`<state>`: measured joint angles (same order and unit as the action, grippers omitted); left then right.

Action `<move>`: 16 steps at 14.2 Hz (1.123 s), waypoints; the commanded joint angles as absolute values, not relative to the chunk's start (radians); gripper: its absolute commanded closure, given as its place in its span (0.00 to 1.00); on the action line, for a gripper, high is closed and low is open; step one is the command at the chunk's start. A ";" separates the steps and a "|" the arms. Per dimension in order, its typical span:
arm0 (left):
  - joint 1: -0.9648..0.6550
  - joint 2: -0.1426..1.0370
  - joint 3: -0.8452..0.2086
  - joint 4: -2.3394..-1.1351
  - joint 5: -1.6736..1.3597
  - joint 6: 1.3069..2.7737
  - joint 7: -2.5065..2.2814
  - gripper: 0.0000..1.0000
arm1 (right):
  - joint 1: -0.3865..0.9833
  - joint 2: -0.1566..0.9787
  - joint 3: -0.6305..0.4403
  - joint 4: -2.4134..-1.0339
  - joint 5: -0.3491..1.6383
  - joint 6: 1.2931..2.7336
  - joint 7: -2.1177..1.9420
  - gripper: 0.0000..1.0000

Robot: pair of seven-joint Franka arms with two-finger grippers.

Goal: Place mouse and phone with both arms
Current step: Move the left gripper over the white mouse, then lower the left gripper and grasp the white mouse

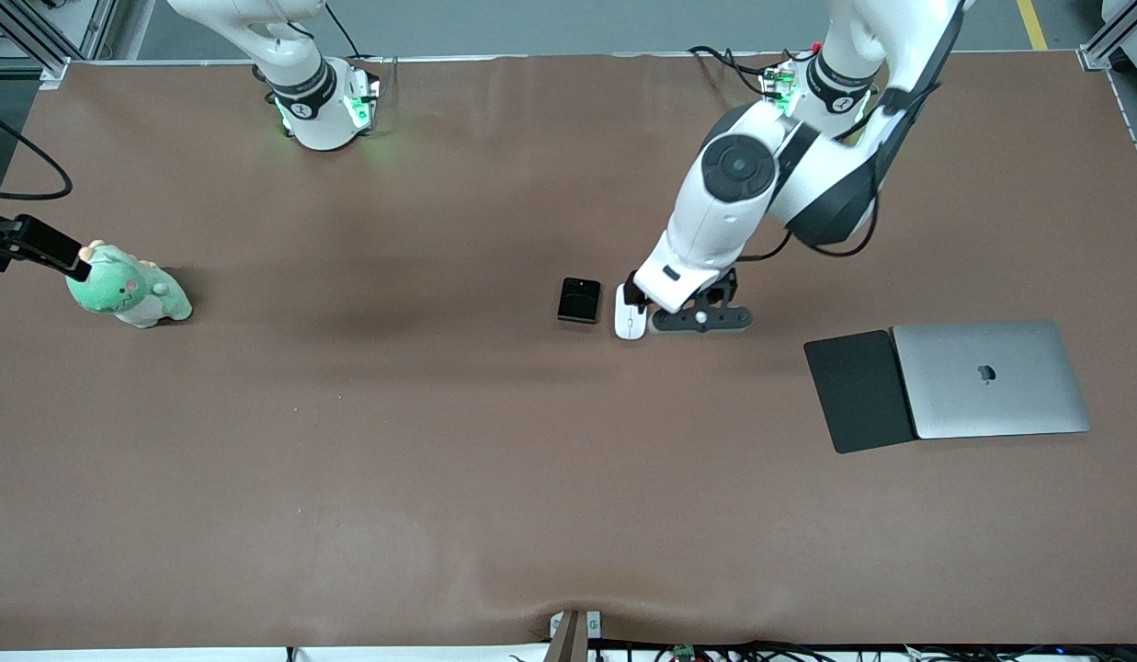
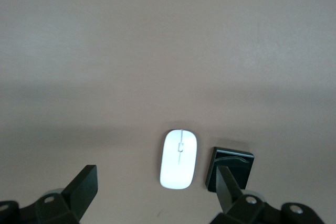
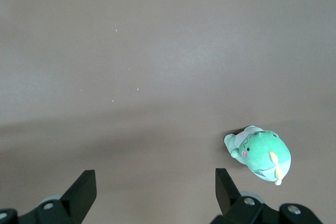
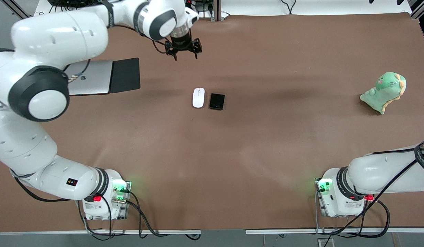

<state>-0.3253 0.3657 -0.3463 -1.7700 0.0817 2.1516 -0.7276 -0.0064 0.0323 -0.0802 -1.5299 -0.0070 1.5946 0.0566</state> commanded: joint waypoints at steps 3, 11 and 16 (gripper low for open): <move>-0.377 0.475 -0.345 -1.769 0.178 2.237 -0.862 0.00 | -0.021 0.032 -0.069 -1.528 -0.018 1.595 0.061 0.00; -0.394 0.620 -0.347 -1.769 0.247 2.327 -0.934 0.00 | -0.023 0.035 -0.069 -1.529 -0.018 1.597 0.061 0.00; -0.416 0.638 -0.347 -1.778 0.247 2.336 -0.960 0.00 | -0.021 0.038 -0.068 -1.528 -0.017 1.598 0.061 0.00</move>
